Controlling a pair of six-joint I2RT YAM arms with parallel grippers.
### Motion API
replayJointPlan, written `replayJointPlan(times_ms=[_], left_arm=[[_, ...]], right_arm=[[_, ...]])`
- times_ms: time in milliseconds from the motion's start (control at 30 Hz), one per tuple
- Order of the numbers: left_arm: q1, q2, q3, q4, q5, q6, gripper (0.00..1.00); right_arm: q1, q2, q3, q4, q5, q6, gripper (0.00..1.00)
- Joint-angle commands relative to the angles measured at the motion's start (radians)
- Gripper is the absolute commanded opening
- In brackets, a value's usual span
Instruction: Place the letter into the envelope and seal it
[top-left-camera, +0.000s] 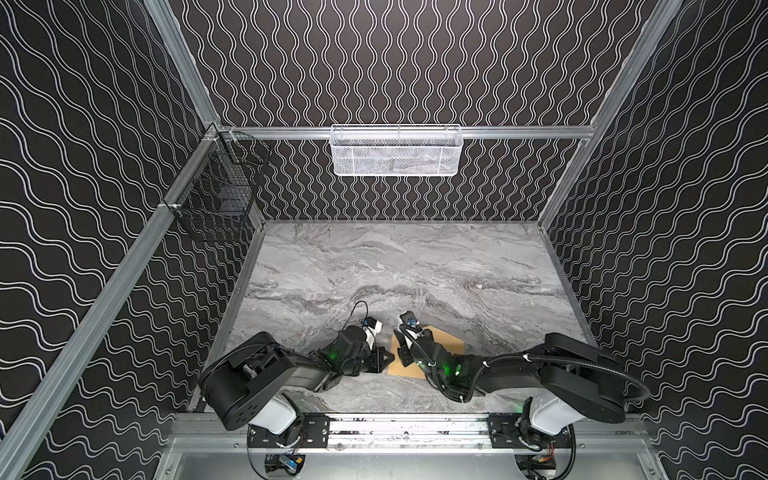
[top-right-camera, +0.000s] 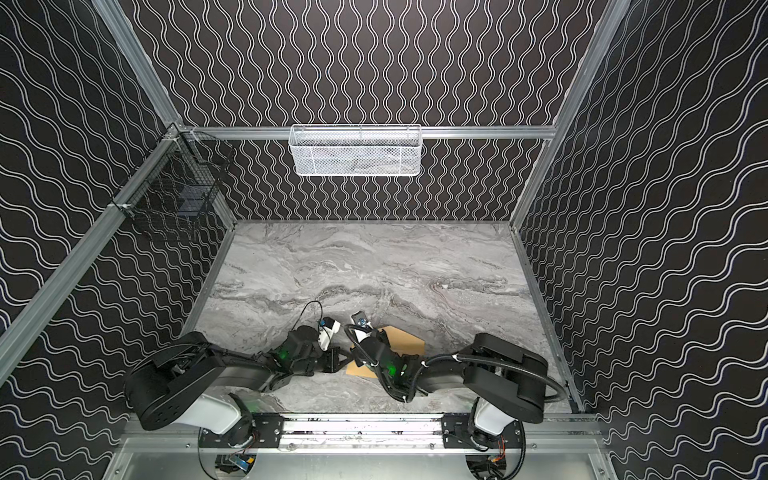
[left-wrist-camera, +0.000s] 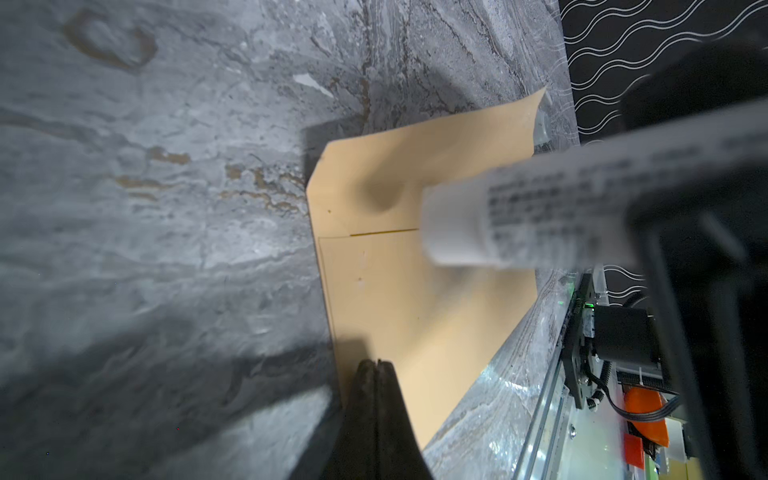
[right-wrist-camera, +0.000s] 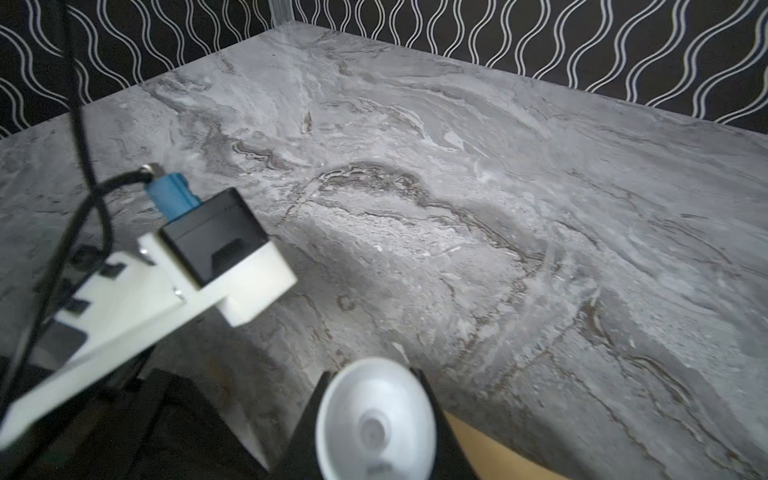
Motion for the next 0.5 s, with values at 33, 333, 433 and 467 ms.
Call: replayJointPlan(times_ms=[33, 333, 433, 467], left_arm=[[0.002, 0.02, -0.01, -0.346, -0.071, 0.02, 0.0], [0.002, 0.032, -0.015, -0.33, -0.066, 0.019, 0.0], [0.001, 0.023, -0.017, -0.326, -0.065, 0.015, 0.0], [0.003, 0.018, -0.015, -0.332, -0.066, 0.017, 0.0]], right_arm=[[0.002, 0.08, 0.035, 0.068, -0.041, -0.019, 0.0], [-0.089, 0.075, -0.034, 0.094, -0.034, -0.077, 0.0], [-0.097, 0.036, -0.01, 0.072, -0.044, -0.099, 0.0], [-0.098, 0.02, -0.001, 0.051, -0.047, -0.096, 0.0]])
